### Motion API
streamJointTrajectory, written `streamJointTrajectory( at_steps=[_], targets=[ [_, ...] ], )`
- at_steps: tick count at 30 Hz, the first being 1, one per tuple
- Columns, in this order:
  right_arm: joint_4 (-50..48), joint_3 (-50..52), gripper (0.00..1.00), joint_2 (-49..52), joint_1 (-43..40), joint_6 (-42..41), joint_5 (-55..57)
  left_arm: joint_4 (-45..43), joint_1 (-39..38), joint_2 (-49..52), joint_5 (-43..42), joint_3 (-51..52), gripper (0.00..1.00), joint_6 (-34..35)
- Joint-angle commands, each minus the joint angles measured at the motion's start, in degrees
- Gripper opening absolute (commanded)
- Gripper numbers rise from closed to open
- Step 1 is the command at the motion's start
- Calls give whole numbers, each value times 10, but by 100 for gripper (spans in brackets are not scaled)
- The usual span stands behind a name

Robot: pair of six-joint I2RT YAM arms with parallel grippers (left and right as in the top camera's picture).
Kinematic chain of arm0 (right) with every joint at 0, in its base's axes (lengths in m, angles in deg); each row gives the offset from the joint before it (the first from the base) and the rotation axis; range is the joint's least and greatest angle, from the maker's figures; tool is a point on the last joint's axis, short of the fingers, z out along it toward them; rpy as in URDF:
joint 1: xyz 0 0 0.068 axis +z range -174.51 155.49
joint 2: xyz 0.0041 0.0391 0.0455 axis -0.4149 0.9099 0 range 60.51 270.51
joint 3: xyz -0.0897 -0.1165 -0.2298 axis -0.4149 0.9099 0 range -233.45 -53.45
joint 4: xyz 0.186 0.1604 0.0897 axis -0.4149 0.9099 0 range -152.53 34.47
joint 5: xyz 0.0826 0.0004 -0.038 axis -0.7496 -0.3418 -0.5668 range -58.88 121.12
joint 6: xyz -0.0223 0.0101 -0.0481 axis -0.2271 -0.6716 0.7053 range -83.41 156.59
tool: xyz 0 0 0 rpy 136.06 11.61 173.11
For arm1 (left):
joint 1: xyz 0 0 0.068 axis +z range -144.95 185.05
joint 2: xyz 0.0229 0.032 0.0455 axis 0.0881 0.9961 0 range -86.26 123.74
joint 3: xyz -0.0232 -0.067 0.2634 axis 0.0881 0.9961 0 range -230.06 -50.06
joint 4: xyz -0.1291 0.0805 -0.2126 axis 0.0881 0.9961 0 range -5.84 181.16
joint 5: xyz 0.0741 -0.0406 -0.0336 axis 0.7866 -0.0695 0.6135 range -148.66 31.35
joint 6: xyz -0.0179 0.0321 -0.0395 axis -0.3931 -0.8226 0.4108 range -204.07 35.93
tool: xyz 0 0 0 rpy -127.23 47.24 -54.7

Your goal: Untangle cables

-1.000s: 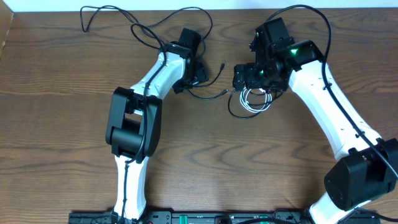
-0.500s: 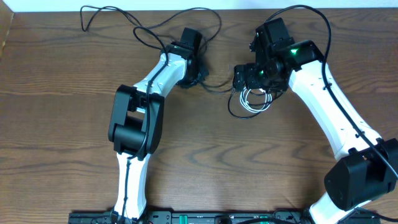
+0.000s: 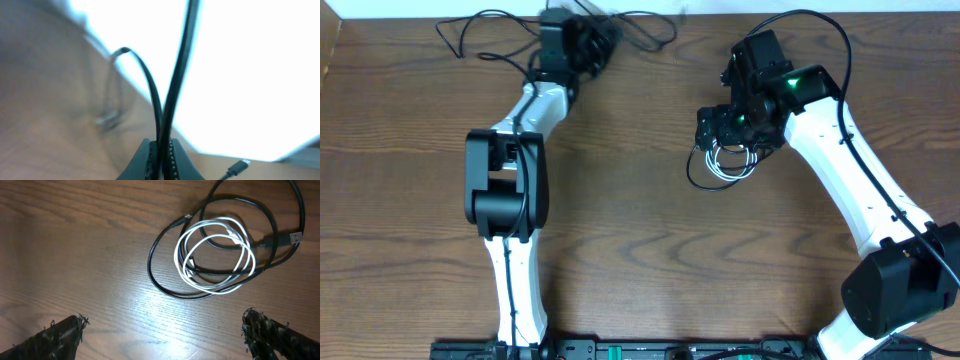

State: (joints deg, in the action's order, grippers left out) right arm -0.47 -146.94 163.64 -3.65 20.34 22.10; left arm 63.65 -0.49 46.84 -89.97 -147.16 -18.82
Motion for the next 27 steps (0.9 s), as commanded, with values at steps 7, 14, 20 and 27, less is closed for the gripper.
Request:
streamJointTrajectory(
  at_steps=[7,14,20,27],
  targets=[
    [1,3,99,1,6,7,1,20,4,-1,-54,-7,98,-18],
    [15,3,99,1,6,7,1,204,34,-17,-53,-10,98,-206],
    [12,3,99,1,6,7,1,220,85,-90,-52,-21,99,-247],
    [3,3,99,1,6,6,0,301,132,-140,-30,-29,99,-316]
  ],
)
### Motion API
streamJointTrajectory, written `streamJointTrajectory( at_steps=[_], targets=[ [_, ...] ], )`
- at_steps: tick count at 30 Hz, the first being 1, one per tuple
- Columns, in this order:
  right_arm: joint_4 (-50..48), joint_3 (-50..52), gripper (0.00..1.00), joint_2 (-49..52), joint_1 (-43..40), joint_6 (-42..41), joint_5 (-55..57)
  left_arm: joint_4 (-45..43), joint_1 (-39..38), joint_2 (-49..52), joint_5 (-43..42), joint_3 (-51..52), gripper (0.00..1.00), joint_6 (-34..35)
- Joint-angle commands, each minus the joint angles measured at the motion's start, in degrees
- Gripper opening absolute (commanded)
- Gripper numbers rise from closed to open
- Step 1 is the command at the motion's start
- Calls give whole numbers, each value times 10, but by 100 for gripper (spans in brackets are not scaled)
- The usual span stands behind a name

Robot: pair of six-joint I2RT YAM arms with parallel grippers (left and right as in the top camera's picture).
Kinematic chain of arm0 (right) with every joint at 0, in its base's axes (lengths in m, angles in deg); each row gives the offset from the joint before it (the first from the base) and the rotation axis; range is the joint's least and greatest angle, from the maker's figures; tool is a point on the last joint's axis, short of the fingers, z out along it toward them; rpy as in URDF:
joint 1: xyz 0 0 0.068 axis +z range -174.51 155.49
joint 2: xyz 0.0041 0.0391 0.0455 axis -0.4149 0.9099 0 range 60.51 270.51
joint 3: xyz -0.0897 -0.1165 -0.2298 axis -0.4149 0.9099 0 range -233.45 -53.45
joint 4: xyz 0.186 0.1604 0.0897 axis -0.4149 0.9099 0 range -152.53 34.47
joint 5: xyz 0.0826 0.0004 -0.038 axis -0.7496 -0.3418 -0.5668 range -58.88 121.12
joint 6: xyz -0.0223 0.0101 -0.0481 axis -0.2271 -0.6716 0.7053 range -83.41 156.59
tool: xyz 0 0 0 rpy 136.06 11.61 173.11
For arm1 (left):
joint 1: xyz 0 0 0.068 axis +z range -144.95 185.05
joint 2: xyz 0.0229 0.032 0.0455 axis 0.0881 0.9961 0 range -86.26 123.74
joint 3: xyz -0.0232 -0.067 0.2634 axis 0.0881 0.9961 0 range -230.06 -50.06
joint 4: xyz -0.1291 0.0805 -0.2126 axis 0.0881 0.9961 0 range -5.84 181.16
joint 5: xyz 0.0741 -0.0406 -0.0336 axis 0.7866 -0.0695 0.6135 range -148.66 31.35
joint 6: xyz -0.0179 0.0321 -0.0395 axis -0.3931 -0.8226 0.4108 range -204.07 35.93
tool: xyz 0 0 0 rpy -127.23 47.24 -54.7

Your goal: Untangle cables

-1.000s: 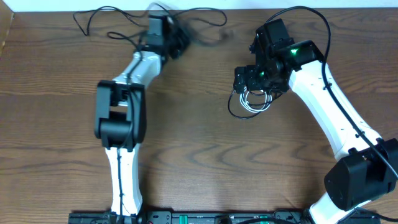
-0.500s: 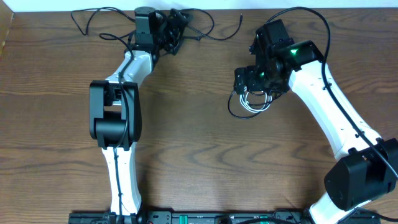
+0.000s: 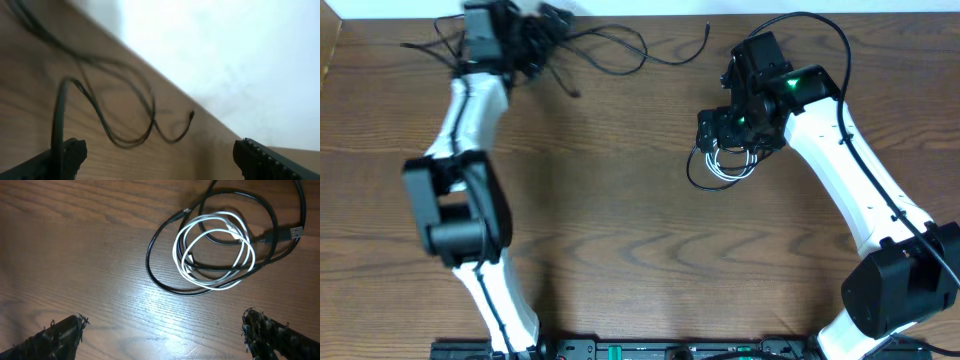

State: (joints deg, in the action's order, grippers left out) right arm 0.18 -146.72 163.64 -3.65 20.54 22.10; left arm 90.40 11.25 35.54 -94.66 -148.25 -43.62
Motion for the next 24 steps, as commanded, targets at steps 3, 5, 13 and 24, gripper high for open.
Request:
streamJointTrajectory(
  at_steps=[3,5,13,24],
  targets=[
    [-1,1,99,1,6,4,0,131,24,-23,124,-18,99,-135],
    [0,1,99,1,6,4,0,158,24,-19,137,-18,99,-153],
    [-14,1,99,1,6,2,-4,33,-9,-16,-48,-18,99,7],
    [10,2,99,1,6,-2,-6,85,-47,-16,82,-18,99,-115]
  ],
)
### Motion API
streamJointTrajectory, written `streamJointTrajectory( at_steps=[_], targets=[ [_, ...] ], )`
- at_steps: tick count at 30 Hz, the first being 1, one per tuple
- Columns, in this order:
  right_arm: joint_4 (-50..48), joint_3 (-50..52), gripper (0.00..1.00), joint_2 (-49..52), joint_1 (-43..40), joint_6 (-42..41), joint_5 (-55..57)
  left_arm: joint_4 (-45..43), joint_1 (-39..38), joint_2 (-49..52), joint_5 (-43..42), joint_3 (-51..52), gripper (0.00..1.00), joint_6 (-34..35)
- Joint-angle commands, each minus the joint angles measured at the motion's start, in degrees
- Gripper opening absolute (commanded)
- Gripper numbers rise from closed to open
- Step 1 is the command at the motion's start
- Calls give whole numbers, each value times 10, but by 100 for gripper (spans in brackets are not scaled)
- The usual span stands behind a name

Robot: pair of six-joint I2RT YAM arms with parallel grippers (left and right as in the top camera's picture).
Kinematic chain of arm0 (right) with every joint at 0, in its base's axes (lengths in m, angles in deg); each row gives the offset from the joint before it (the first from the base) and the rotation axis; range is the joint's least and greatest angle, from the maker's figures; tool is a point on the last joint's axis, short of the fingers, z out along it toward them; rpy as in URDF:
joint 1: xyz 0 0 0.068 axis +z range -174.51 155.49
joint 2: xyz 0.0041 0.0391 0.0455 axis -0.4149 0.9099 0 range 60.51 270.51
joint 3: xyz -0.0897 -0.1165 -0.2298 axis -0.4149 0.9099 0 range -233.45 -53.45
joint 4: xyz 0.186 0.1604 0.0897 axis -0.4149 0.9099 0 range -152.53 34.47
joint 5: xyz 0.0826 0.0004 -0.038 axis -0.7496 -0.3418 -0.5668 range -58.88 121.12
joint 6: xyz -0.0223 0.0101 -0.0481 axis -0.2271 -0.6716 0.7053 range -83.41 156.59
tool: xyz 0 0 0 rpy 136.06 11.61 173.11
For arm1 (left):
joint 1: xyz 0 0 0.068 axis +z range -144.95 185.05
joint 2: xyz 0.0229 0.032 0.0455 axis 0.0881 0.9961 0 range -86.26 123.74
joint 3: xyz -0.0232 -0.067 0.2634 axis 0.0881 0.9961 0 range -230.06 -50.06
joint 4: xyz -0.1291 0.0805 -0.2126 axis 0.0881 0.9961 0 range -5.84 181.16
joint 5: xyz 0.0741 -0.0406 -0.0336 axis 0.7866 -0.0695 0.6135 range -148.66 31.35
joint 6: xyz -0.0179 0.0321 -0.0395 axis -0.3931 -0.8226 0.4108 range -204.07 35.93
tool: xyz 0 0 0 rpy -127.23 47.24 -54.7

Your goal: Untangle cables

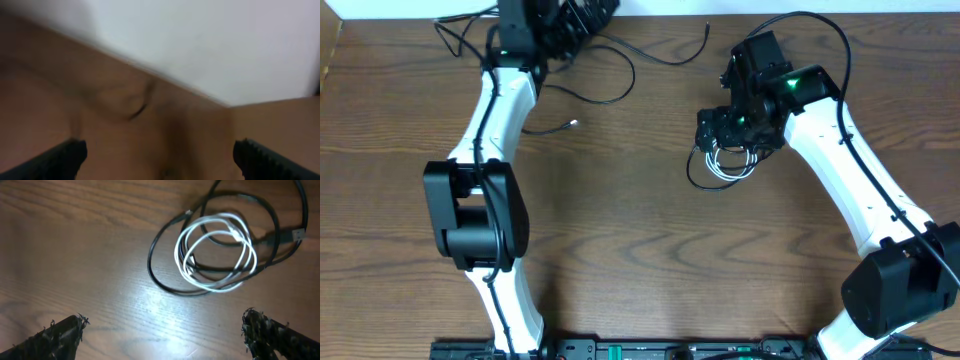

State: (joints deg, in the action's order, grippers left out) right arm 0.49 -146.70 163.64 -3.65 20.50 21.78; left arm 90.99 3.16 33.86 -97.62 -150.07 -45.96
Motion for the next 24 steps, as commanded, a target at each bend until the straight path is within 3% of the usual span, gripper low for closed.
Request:
streamJointTrajectory(
  at_steps=[1,6,7,12,19,24],
  targets=[
    [7,2,99,1,6,-1,-3,121,42,1,156,0,99,-117],
    [2,3,99,1,6,-1,-3,305,79,1,411,0,99,-214],
    [-1,3,99,1,6,-1,-3,320,85,1,424,0,99,-216],
    [-4,3,99,1,6,-1,-3,349,113,1,429,17,92,-218],
    [-4,4,99,1,6,-1,-3,336,118,13,419,67,89,-218],
    [-4,4,99,1,6,-1,-3,325,118,41,344,70,65,-216]
  ],
)
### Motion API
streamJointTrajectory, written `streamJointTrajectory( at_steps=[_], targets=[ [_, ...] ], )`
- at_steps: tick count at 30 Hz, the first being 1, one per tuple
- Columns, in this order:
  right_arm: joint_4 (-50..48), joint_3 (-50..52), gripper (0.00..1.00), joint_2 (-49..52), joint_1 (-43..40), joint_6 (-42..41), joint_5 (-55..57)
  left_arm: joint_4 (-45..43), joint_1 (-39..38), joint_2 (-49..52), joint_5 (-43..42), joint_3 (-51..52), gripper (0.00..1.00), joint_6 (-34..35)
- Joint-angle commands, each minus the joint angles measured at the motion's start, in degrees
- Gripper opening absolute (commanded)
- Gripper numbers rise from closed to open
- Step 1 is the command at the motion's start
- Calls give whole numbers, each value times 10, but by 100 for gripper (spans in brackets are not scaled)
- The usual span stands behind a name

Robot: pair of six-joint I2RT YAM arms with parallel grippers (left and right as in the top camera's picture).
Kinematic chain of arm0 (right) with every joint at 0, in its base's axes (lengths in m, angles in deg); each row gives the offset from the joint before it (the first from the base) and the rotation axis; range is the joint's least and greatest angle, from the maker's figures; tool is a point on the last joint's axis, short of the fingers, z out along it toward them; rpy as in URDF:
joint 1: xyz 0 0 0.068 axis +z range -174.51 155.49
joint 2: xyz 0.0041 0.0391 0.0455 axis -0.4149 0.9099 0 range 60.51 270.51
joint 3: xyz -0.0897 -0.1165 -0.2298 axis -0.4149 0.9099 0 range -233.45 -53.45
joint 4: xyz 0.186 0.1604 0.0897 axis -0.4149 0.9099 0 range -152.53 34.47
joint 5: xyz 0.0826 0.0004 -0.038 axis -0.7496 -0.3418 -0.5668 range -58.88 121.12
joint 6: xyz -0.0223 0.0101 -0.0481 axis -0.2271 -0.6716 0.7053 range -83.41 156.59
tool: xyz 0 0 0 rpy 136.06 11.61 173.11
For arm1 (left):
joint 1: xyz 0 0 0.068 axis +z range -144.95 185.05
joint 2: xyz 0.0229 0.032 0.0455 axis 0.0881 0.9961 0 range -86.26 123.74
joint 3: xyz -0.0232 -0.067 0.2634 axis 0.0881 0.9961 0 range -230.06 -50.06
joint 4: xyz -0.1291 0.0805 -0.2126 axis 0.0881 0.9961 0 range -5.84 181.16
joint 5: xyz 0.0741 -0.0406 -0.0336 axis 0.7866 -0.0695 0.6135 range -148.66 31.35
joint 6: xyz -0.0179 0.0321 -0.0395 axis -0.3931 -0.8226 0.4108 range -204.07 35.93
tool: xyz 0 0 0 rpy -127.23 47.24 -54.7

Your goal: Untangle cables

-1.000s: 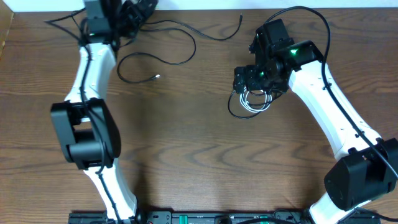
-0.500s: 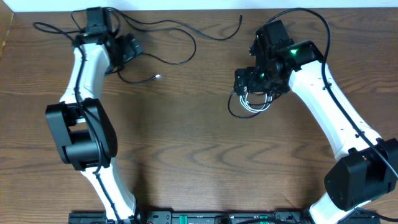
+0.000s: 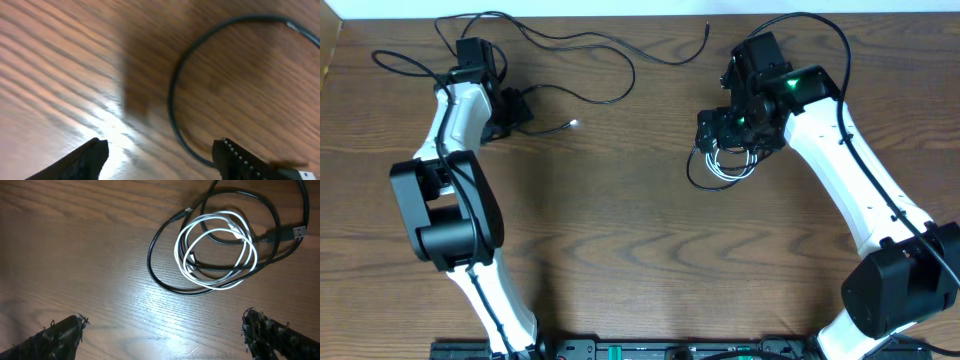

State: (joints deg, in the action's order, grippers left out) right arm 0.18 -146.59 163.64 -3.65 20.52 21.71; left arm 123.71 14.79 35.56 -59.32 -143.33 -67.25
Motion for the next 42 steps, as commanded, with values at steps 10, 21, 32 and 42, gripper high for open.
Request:
streamJointTrajectory(
  at_steps=[10,21,32,42],
  targets=[
    [-2,3,99,1,6,-2,-2,-9,2,64,-41,3,40,-2],
    [-2,3,99,1,6,-2,-2,-116,-5,64,-290,3,7,113],
    [2,3,99,1,6,-2,-2,-348,-111,64,-339,3,8,242],
    [16,3,99,1,6,-2,-2,-251,-102,54,-252,-10,98,133]
  ],
)
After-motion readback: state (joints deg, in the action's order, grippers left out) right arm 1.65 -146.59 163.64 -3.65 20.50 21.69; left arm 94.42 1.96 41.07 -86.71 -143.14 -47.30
